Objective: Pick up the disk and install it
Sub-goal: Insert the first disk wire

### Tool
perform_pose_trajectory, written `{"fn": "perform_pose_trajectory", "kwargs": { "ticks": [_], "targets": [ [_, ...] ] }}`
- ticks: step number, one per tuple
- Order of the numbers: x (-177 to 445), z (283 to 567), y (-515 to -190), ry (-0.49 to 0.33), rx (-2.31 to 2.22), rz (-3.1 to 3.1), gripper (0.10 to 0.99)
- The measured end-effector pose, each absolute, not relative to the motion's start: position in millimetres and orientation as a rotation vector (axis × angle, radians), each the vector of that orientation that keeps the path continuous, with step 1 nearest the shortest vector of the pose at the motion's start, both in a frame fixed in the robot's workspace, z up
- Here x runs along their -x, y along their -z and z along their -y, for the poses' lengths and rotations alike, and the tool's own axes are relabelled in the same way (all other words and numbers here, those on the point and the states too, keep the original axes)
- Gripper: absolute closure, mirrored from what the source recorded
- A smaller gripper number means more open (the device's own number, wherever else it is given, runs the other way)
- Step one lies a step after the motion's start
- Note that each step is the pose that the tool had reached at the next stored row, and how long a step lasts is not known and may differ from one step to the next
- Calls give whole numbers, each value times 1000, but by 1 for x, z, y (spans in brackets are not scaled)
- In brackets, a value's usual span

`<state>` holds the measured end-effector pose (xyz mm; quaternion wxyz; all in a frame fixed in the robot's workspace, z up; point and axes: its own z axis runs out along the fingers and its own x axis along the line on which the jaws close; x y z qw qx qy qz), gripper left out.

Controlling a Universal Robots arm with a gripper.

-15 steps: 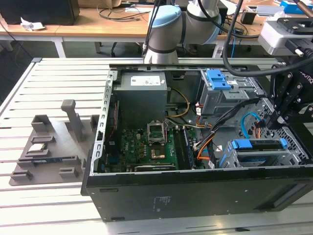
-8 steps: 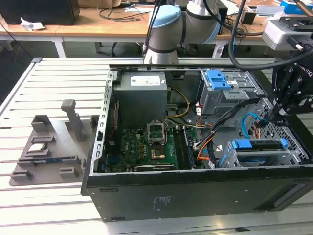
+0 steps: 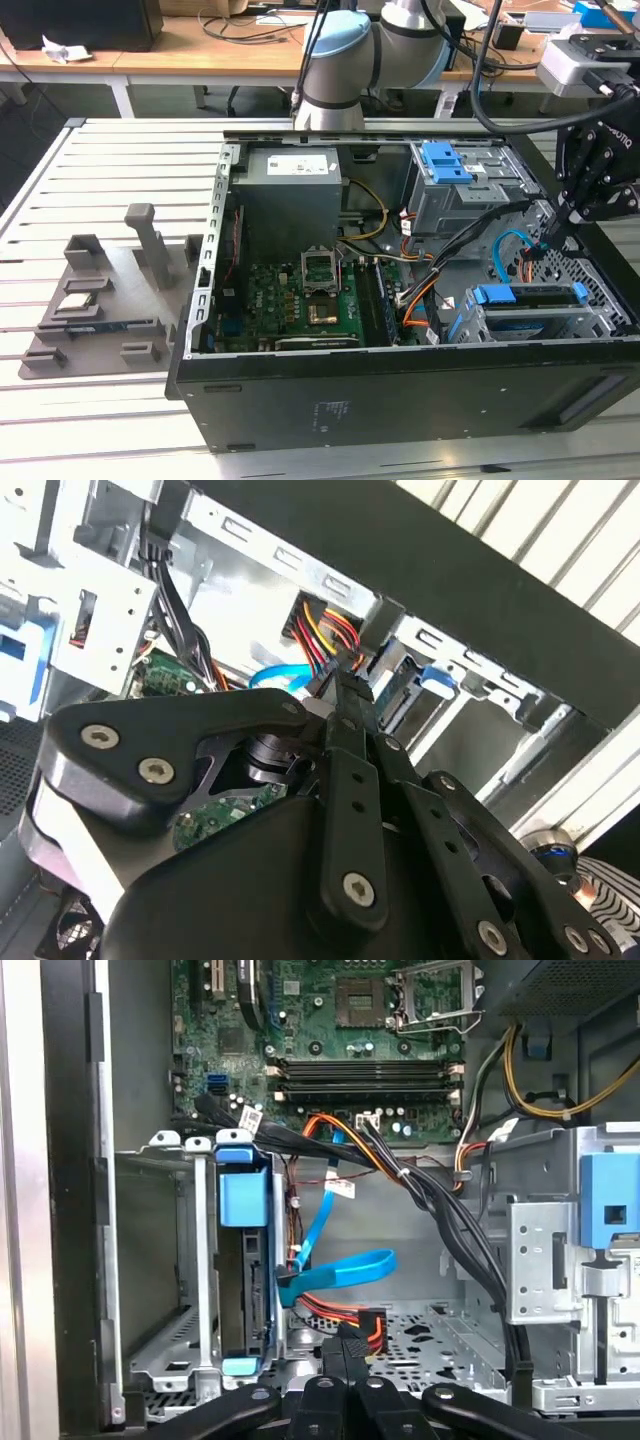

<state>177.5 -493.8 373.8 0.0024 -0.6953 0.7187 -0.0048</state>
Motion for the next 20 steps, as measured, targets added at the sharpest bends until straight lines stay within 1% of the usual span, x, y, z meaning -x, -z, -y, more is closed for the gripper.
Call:
{"fn": "perform_pose_trajectory", "kwargs": {
  "ticks": [6, 12, 14, 15, 20],
  "targets": [
    [-182, 483, -366, 17, 2182, -2256, 980],
    [-182, 483, -365, 19, 2183, -2256, 973],
    [-182, 483, -365, 19, 2183, -2256, 851],
    [-182, 483, -365, 19, 2183, -2256, 725],
    [-182, 483, -365, 38, 2191, -2264, 725]
  ]
}}
